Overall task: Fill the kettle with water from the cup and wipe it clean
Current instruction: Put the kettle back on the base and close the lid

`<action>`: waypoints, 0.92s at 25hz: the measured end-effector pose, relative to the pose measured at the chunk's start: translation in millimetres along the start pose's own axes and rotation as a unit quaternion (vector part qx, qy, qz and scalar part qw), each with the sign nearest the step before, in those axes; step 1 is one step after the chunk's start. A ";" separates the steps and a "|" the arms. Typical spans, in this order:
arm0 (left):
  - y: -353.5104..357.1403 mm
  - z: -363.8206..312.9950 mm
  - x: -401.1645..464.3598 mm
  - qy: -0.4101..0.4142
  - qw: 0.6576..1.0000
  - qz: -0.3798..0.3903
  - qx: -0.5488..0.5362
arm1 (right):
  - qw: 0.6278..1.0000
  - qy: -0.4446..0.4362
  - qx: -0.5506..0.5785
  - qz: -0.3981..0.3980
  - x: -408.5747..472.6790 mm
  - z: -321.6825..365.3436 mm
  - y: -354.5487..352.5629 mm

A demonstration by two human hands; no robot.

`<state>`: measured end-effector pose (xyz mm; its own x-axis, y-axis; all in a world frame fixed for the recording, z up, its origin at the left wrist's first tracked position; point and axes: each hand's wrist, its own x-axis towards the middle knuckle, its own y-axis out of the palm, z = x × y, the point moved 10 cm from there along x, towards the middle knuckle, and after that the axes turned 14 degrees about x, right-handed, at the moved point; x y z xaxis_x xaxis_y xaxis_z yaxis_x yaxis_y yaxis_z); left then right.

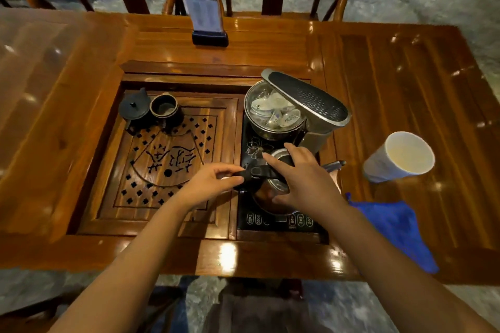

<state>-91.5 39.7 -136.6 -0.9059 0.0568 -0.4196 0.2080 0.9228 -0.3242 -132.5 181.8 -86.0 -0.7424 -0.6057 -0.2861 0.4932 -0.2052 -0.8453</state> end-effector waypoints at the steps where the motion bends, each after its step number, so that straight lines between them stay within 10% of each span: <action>1: 0.8 5.9 5.4 0.000 1.000 0.005 0.001 | 1.000 0.008 0.000 0.004 2.6 -2.7 6.7; 23: -21.9 35.5 20.7 0.019 0.999 0.022 -0.025 | 0.998 0.005 -0.053 -0.036 20.5 17.3 23.6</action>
<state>-101.7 7.2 -168.3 -0.9098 0.1116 -0.3997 0.2303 0.9371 -0.2624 -128.2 151.3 -104.0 -0.7786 -0.5853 -0.2264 0.3879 -0.1653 -0.9067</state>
